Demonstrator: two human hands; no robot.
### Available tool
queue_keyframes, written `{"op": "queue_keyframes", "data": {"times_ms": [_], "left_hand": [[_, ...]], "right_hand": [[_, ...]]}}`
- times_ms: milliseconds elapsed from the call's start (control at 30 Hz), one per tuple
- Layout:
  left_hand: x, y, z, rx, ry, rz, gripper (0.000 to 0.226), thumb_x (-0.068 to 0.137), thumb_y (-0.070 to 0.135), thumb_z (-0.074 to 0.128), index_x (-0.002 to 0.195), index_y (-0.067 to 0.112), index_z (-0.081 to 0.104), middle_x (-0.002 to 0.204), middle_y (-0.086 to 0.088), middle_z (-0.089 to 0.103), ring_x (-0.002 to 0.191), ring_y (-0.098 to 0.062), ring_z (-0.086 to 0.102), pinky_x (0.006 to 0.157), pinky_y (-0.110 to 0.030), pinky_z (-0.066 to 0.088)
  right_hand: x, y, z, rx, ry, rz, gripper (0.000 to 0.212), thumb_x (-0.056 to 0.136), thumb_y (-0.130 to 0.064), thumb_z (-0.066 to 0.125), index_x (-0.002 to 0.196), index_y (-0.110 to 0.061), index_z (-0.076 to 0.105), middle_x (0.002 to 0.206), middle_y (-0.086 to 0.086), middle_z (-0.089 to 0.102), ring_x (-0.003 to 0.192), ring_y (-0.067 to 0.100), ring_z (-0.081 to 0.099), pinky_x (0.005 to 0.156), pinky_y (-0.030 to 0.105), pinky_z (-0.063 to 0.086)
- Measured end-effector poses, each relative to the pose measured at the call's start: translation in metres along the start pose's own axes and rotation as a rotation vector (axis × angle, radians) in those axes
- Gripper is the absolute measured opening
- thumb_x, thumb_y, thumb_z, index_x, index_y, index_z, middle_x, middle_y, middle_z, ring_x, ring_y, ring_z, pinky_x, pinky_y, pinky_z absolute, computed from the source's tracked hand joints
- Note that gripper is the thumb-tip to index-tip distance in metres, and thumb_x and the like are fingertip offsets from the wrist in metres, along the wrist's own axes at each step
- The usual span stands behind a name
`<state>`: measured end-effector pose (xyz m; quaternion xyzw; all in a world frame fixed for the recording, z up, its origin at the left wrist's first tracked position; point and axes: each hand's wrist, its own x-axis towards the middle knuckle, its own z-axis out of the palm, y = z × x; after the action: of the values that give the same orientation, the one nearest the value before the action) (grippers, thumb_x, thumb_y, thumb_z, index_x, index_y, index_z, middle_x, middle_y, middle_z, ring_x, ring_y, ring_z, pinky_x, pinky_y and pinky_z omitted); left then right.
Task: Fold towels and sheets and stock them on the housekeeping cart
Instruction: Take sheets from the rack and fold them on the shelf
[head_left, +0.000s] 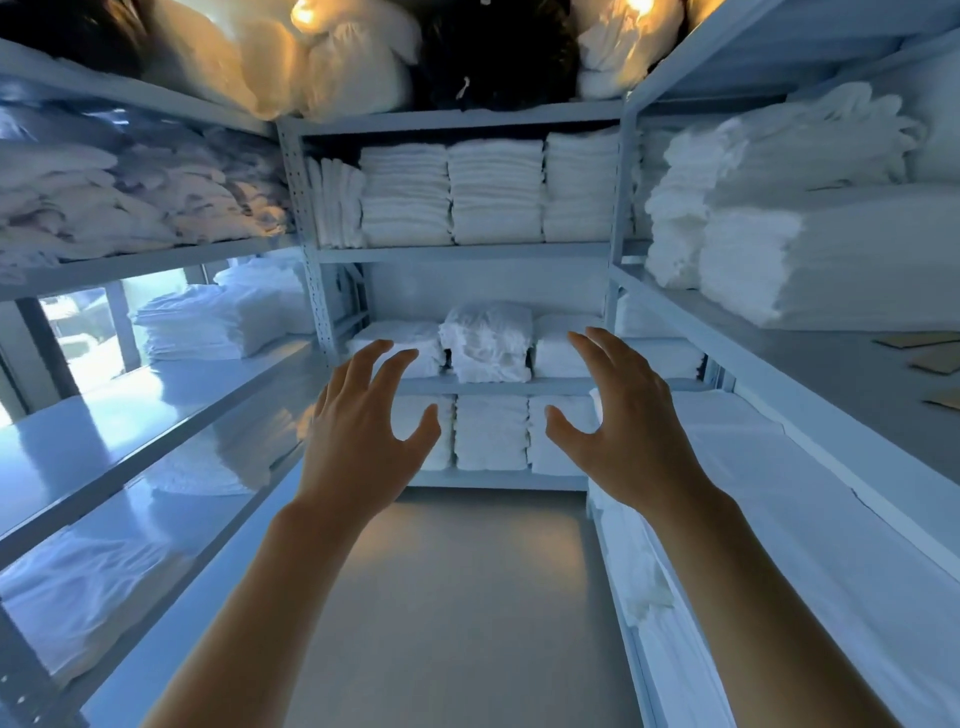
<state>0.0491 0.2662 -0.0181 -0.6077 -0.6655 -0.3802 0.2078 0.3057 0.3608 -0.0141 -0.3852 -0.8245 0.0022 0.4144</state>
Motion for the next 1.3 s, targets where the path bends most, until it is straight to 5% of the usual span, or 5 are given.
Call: {"op": "queue_keyframes", "data": {"times_ms": [733, 1300], "left_hand": [[0.218, -0.191, 0.212, -0.175, -0.100, 0.071, 0.061, 0.093, 0.044, 0.065, 0.148, 0.024, 0.049, 0.156, 0.001, 0.042, 0.142, -0.024, 0.041, 0.112, -0.051, 0.044], [0.326, -0.238, 0.398, -0.294, -0.134, 0.093, 0.057, 0.093, 0.045, 0.064, 0.146, 0.028, 0.049, 0.154, 0.003, 0.044, 0.140, -0.023, 0.042, 0.110, -0.049, 0.046]], "right_hand": [[0.217, 0.075, 0.216, -0.103, -0.022, 0.145, 0.075, 0.092, -0.053, 0.059, 0.157, -0.031, 0.029, 0.167, -0.007, 0.026, 0.154, 0.015, 0.023, 0.123, 0.050, 0.027], [0.320, 0.199, 0.309, -0.179, -0.053, 0.232, 0.075, 0.092, -0.052, 0.061, 0.157, -0.029, 0.030, 0.166, -0.007, 0.027, 0.151, 0.017, 0.026, 0.122, 0.050, 0.028]]}}
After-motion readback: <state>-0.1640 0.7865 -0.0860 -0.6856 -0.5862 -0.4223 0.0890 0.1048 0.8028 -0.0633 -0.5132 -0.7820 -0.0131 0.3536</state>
